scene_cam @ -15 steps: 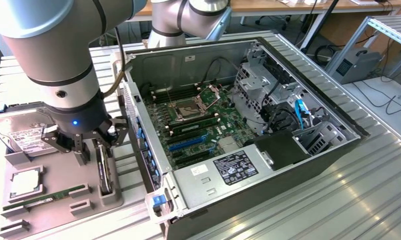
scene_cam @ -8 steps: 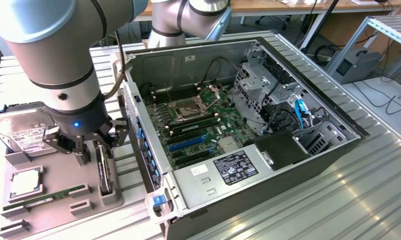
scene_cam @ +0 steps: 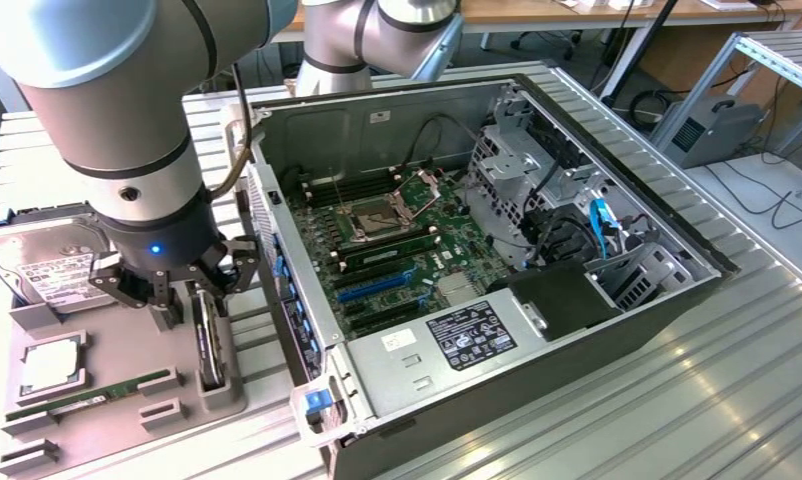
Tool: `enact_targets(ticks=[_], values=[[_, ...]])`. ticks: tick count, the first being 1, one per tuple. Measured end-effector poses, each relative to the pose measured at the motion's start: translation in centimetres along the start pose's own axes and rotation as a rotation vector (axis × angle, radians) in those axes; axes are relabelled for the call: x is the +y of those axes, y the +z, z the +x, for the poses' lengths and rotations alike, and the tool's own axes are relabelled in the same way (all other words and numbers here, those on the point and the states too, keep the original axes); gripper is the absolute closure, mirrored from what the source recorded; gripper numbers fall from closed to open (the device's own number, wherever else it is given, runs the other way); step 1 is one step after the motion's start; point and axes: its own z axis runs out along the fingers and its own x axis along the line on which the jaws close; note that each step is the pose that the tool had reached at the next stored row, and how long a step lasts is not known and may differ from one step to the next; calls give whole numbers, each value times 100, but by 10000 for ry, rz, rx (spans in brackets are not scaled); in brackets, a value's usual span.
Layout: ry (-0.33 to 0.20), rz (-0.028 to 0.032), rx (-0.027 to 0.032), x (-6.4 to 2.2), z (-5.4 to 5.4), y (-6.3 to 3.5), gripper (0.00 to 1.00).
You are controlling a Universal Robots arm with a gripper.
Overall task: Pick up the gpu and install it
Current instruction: 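Pick up the gpu and move the gpu toward the slot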
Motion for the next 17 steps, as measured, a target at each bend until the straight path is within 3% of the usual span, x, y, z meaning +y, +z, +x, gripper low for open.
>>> enact_targets(ticks=[10,12,14,17], values=[[0,0,-1,1,0,4,53],[0,0,0,1,0,4,66],[0,0,0,0,0,4,72],[0,0,-1,0,0,4,72]])
